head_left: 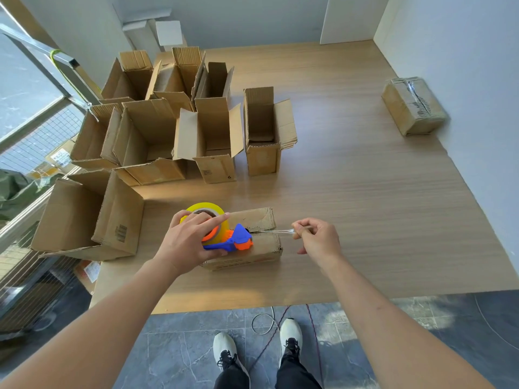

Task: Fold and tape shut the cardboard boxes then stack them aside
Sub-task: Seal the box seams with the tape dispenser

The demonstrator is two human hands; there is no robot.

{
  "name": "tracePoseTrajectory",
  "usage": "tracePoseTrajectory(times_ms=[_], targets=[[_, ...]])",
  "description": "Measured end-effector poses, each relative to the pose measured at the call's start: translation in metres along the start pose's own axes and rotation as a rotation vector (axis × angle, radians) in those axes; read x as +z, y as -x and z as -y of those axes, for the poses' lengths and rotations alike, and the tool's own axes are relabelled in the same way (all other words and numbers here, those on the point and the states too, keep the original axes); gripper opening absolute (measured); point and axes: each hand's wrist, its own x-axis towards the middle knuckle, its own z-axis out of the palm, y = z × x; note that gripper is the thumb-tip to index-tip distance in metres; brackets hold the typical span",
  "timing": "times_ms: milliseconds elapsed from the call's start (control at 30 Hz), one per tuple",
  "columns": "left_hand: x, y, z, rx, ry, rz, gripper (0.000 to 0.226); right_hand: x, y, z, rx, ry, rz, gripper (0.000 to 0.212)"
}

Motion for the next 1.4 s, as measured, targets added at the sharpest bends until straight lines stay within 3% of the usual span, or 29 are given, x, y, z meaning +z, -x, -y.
tracePoseTrajectory(times_ms=[667,733,833,867,1000,1100,1167,1233,1400], targets=[[0.003,-0.004,0.001,-0.024,0.111,0.008,0.087,0.035,-0.043,-0.036,0.082,-0.029,0.097,0.005],[0.004,-0.003,0.000,-0.026,0.110,-0.002,0.087,0.043,-0.045,-0.044,0.019,0.057,0.060,0.022],[0.006,-0.003,-0.001,-0.025,0.106,-0.012,0.086,0.043,-0.043,-0.053,-0.005,0.245,-0.027,0.063],[0.007,-0.003,-0.001,-0.021,0.103,-0.014,0.086,0.043,-0.042,-0.054,-0.014,0.266,-0.027,0.066],[0.007,-0.003,-0.003,-0.020,0.106,-0.025,0.086,0.053,-0.035,-0.037,-0.188,0.216,-0.019,0.039],[0.007,-0.002,-0.003,-0.017,0.098,-0.020,0.087,0.071,-0.022,-0.015,-0.223,0.087,-0.039,0.041],[0.005,0.000,-0.004,-0.006,0.084,-0.016,0.088,0.083,-0.015,-0.012,-0.229,0.066,0.061,0.043],[0.005,0.000,-0.002,0.029,0.047,-0.015,0.086,0.090,-0.013,-0.020,-0.240,0.124,0.138,0.045],[-0.012,-0.008,0.000,0.157,-0.042,-0.010,0.090,0.093,-0.011,-0.029,-0.258,0.240,0.063,0.044]])
